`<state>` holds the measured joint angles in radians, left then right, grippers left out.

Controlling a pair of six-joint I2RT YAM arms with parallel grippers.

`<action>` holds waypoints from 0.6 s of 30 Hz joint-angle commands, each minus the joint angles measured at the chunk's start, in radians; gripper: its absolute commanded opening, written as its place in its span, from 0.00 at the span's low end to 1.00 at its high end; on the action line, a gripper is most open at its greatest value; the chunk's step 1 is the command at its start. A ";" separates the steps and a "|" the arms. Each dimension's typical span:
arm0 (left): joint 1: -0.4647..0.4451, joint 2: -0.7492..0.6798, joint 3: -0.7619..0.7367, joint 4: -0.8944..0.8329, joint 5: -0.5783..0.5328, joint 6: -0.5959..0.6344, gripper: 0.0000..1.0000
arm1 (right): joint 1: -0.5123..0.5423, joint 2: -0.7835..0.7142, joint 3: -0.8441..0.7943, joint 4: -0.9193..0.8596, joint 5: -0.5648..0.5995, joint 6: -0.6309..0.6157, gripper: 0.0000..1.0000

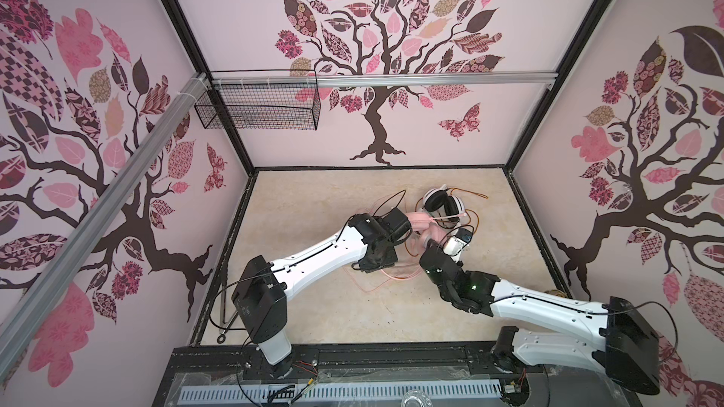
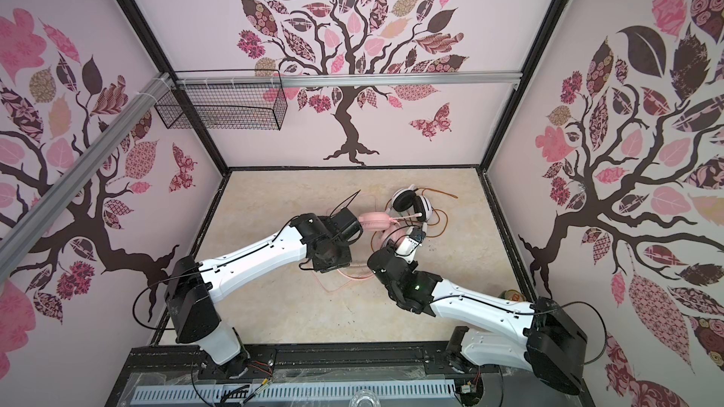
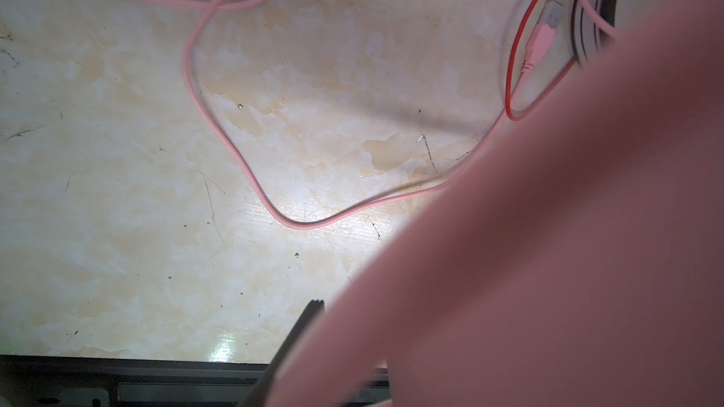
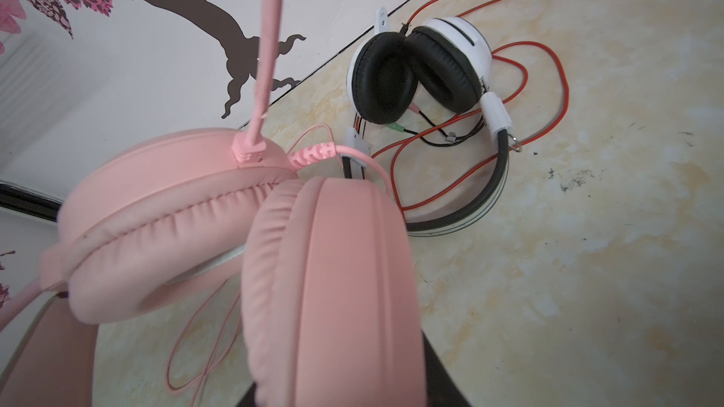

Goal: Wrap the headphones

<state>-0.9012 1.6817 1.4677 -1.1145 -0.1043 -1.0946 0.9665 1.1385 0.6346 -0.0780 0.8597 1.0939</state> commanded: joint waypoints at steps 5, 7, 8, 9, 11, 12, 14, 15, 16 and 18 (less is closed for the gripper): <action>0.037 -0.065 -0.066 0.045 -0.051 0.061 0.23 | 0.011 -0.048 0.020 0.032 0.055 0.016 0.24; 0.043 -0.065 -0.063 0.042 -0.046 0.064 0.22 | 0.012 -0.046 0.022 0.033 0.053 0.015 0.24; 0.044 -0.066 -0.064 0.044 -0.046 0.066 0.21 | 0.012 -0.046 0.022 0.034 0.053 0.015 0.24; 0.044 -0.068 -0.066 0.048 -0.045 0.066 0.18 | 0.013 -0.045 0.022 0.036 0.053 0.015 0.24; 0.044 -0.071 -0.073 0.060 -0.040 0.070 0.14 | 0.014 -0.042 0.024 0.039 0.050 0.014 0.24; 0.045 -0.071 -0.074 0.061 -0.039 0.072 0.12 | 0.014 -0.039 0.026 0.039 0.048 0.011 0.24; 0.047 -0.073 -0.079 0.071 -0.031 0.080 0.04 | 0.015 -0.034 0.032 0.038 0.046 0.002 0.25; 0.047 -0.073 -0.084 0.074 -0.027 0.085 0.00 | 0.016 -0.034 0.035 0.037 0.043 -0.006 0.26; 0.047 -0.075 -0.084 0.079 -0.023 0.093 0.00 | 0.015 -0.032 0.038 0.038 0.043 -0.020 0.28; 0.048 -0.077 -0.087 0.090 -0.017 0.119 0.00 | 0.016 -0.035 0.046 0.039 0.045 -0.068 0.36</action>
<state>-0.8680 1.6329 1.4059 -1.0378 -0.1066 -1.0218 0.9752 1.1378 0.6346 -0.0639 0.8661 1.0760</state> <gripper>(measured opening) 0.112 0.344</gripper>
